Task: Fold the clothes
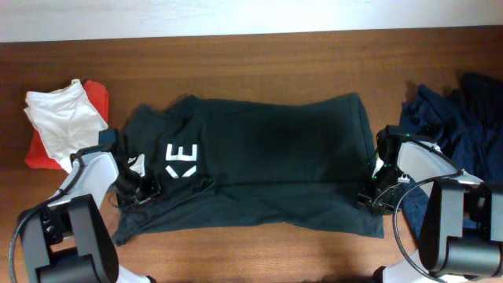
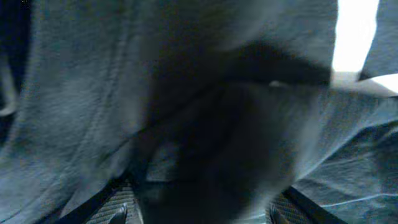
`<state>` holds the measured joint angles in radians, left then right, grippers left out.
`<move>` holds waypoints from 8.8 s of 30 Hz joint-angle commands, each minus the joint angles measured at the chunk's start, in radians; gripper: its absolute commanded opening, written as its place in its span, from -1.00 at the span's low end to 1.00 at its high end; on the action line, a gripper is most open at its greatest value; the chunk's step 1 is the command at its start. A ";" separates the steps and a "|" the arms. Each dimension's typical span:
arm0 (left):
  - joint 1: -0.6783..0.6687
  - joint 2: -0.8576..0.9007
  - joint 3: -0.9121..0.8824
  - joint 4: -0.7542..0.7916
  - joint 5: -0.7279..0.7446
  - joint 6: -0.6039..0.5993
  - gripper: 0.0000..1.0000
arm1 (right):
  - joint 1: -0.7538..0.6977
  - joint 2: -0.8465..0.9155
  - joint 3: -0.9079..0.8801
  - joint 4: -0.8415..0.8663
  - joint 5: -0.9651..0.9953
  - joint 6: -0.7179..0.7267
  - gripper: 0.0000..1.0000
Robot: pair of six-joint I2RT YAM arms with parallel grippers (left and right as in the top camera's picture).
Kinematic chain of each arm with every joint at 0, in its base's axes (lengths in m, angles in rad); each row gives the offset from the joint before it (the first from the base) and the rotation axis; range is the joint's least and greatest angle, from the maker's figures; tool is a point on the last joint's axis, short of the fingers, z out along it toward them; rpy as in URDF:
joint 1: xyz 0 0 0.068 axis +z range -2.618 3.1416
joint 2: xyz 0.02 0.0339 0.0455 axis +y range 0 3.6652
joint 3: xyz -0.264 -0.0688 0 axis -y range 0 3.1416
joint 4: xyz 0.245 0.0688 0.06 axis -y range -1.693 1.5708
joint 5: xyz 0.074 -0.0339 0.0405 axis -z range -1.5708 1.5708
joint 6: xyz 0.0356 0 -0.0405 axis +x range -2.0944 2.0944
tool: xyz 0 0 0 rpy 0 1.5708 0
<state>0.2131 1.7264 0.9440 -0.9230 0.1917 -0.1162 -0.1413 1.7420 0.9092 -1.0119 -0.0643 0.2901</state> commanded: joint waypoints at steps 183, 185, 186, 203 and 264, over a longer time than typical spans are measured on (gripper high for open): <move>-0.046 0.092 -0.008 0.029 -0.268 -0.152 0.42 | -0.182 0.106 0.142 0.190 0.233 -0.195 -0.52; -0.046 0.091 -0.008 0.028 -0.265 -0.152 0.51 | -0.182 0.106 0.142 0.190 0.233 -0.195 -0.53; -0.046 0.091 -0.005 0.020 -0.237 -0.151 0.53 | -0.182 0.106 0.142 0.190 0.212 -0.206 -0.52; -0.046 -0.117 0.183 -0.132 -0.158 -0.118 0.98 | -0.089 0.095 0.542 -0.283 -0.173 -0.386 -0.92; -0.047 -0.117 0.183 -0.134 -0.154 -0.118 0.98 | 0.782 0.259 0.494 0.209 0.040 0.113 -0.50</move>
<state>0.1596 1.6230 1.1130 -1.0550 0.0444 -0.2462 0.6350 1.9926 1.4048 -0.8165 -0.0631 0.3748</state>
